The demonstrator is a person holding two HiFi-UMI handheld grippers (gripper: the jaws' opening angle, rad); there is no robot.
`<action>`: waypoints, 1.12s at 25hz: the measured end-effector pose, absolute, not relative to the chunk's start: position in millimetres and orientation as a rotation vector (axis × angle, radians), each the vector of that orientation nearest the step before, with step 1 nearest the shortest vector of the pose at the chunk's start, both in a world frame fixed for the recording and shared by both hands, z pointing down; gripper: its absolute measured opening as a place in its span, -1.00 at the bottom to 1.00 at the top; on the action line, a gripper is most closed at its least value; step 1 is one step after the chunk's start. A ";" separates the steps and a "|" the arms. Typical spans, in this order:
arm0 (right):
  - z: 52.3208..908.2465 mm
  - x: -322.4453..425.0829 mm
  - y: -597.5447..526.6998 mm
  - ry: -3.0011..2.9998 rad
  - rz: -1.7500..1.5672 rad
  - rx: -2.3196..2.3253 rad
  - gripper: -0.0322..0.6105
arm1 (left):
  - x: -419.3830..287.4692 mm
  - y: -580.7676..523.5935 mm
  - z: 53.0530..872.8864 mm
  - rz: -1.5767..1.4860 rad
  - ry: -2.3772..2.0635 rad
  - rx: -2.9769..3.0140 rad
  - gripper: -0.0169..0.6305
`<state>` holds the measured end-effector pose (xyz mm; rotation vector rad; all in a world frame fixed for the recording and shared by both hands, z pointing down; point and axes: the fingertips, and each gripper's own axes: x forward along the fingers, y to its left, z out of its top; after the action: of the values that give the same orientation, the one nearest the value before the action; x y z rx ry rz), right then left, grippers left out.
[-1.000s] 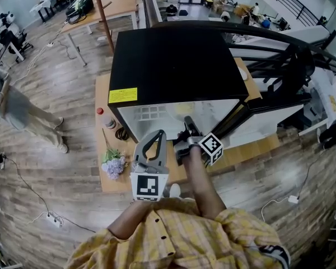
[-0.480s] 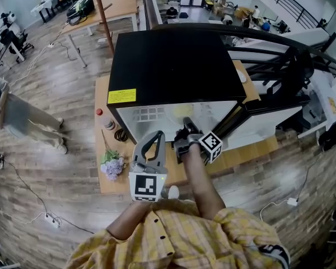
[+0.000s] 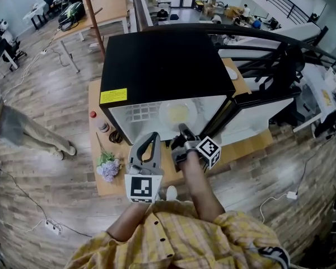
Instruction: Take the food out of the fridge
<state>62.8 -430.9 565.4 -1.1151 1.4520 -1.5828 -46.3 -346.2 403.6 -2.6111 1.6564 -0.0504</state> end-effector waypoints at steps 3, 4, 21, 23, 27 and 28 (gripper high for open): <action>558.9 66.3 -419.9 1.449 -1.572 -1.109 -0.84 | -43.8 -341.0 401.2 -0.043 1.643 -2.610 -0.92; 555.8 67.3 -415.7 1.449 -1.570 -1.105 -0.85 | -43.0 -338.8 401.5 -0.046 1.643 -2.615 -0.92; 515.8 71.1 -353.5 1.509 -1.544 -1.066 -0.84 | -35.5 -320.2 395.7 -0.014 1.626 -2.614 -0.92; 510.2 73.8 -348.5 1.509 -1.535 -1.059 -0.84 | -35.3 -318.2 395.3 -0.009 1.632 -2.620 -0.92; 503.7 76.0 -338.7 1.524 -1.526 -1.063 -0.84 | -35.3 -316.1 395.6 -0.020 1.619 -2.610 -0.92; 502.1 75.6 -336.2 1.528 -1.524 -1.062 -0.84 | -35.4 -315.8 396.0 -0.021 1.617 -2.610 -0.92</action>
<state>75.6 -336.2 502.1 -1.0622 1.5279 -1.5238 -35.4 -315.8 396.0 -2.6099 1.6173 -0.0210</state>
